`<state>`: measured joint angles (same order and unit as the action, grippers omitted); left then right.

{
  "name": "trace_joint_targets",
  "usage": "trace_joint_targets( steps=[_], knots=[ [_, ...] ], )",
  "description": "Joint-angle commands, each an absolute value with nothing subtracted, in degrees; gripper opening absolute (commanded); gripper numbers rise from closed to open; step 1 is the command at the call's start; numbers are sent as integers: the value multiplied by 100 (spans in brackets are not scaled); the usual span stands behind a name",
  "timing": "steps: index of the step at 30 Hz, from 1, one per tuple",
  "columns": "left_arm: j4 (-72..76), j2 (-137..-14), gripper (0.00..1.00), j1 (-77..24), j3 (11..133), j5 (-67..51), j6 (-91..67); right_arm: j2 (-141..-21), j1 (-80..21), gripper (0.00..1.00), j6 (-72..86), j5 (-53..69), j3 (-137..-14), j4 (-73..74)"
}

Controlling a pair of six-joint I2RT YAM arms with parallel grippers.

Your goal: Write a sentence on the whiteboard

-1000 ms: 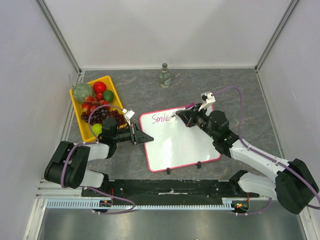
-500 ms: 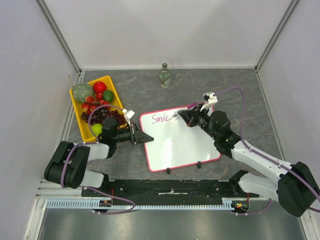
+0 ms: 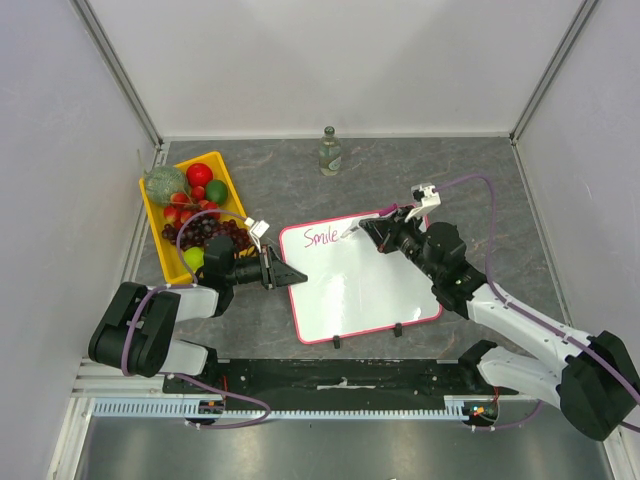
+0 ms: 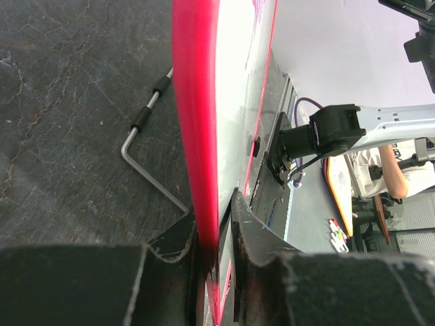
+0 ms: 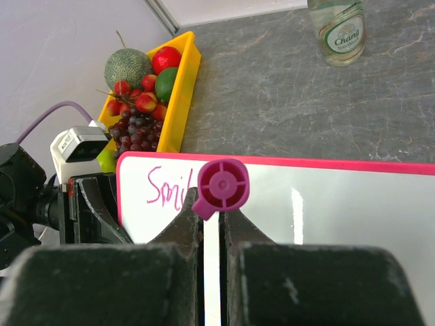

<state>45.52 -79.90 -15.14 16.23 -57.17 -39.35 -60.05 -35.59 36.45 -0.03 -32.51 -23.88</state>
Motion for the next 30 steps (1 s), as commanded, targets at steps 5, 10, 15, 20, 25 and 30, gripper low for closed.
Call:
trace_joint_targets(
  steps=[5,10,15,20,25,30],
  knots=[
    [4192,-8104,2,-1582,1582,-5440,-3278,-6161,-3542,0,3498,-176,-3384,-2382],
    [4192,-8104,2,-1582,1582,-5440,-3278,-6100,-3542,0,3393,-132,-3340,-2268],
    [4192,-8112,2,-1582,1591,-5440,-3278,-5977,-3533,0,3384,-18,-3226,-2232],
    [4201,-8130,2,-1582,1591,-5440,-3278,-5933,-3542,0,3489,167,-3190,-2347],
    [4201,-8121,2,-1582,1582,-5449,-3278,-5906,-3542,0,3586,351,-3278,-2443],
    [4201,-8139,2,-1582,1591,-5458,-3278,-5845,-3533,0,3691,405,-3375,-2584]
  ],
)
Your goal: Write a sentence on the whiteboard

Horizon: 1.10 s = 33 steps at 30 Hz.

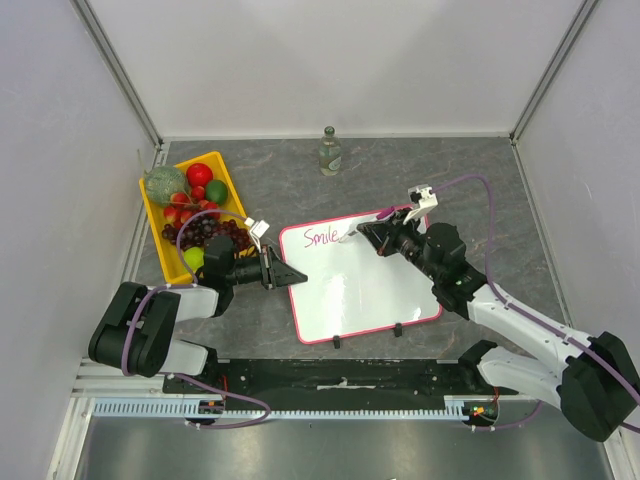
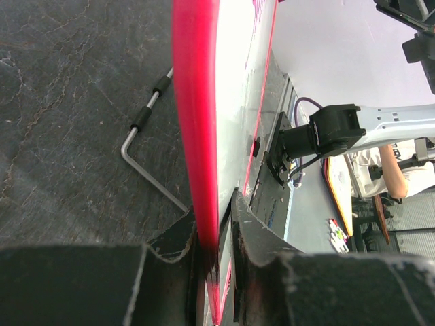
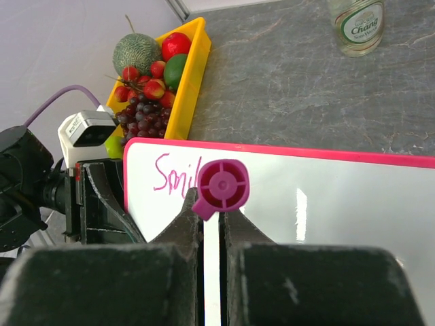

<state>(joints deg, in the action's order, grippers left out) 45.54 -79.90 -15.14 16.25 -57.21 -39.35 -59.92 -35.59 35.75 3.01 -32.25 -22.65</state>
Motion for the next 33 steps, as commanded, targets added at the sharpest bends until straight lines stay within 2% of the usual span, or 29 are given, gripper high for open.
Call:
trace_joint_targets(
  steps=[1,18,33],
  knots=[
    [4210,-8139,2,-1582,1591,-5449,-3287,-5845,-3533,0,3691,378,-3419,-2575],
    [4210,-8130,2,-1582,1591,-5458,-3287,-6082,-3393,0,3033,-466,-4052,-2057],
    [4210,-8156,2,-1591,1600,-5467,-3287,-6311,-3366,0,2962,-536,-3876,-2092]
  ],
)
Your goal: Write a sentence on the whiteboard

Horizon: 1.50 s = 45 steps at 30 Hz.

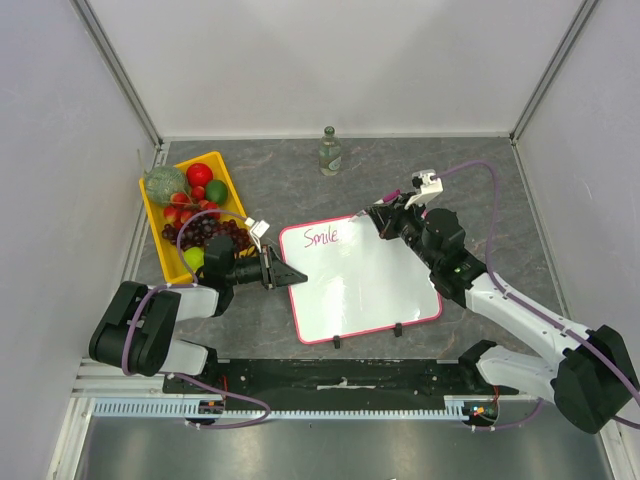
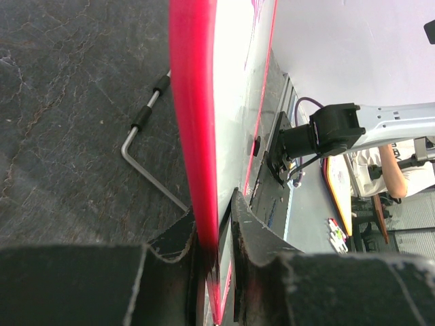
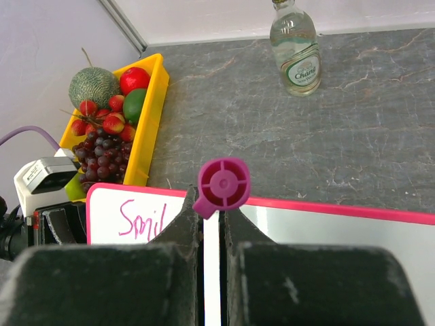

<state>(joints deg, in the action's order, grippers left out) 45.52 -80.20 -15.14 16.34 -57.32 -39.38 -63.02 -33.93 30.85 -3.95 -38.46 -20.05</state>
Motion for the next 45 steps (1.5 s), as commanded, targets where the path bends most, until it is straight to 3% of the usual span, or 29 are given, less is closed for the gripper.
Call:
trace_joint_targets(
  steps=[1,25,45],
  knots=[
    [4210,-8174,2,-1573,1608,-5467,-3287,-6284,-3366,0,2962,-527,-3850,-2066],
    [4210,-8183,2,-1582,1617,-5458,-3296,-5915,-3358,0,3067,-35,-3120,-1933],
    [4210,-8165,2,-1582,1608,-5467,-3296,-6100,-3358,0,3085,-598,-3639,-2066]
  ],
)
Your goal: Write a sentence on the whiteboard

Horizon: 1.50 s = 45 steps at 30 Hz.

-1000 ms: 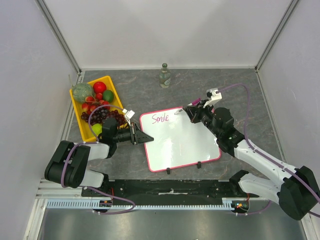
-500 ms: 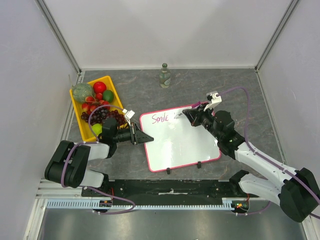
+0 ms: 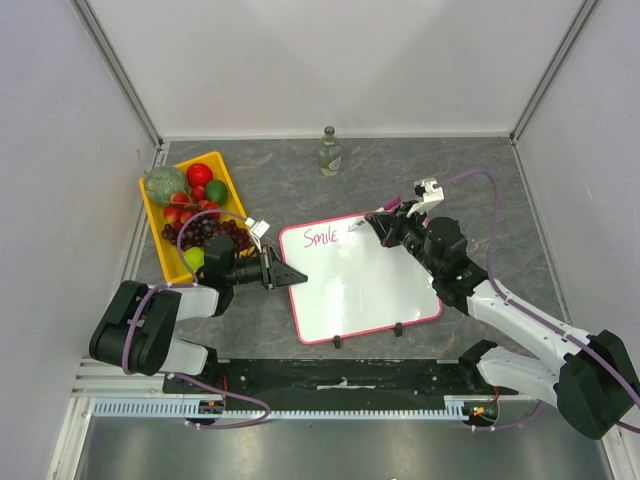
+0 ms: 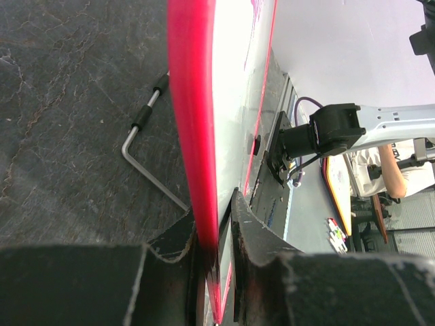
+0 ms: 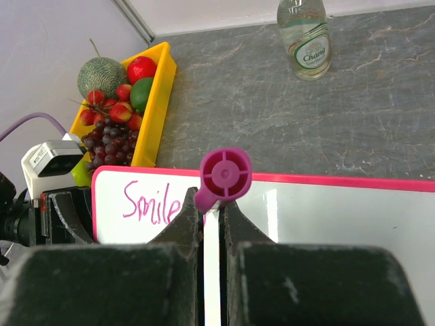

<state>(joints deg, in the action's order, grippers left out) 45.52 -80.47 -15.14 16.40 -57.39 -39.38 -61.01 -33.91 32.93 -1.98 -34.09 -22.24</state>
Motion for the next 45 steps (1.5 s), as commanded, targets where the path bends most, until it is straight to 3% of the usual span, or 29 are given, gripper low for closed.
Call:
trace_joint_targets(
  steps=[1,21,45],
  knots=[
    [4210,-8165,2,-1582,1608,-5475,-3296,-6074,-3357,0,3059,-624,-3630,-2048],
    [4210,-8174,2,-1591,1608,-5467,-3296,-5792,-3357,0,2997,-369,-3305,-1784],
    [4219,-8218,2,-1582,1626,-5493,-3296,-5775,-3147,0,3894,466,-3305,-2549]
  ],
)
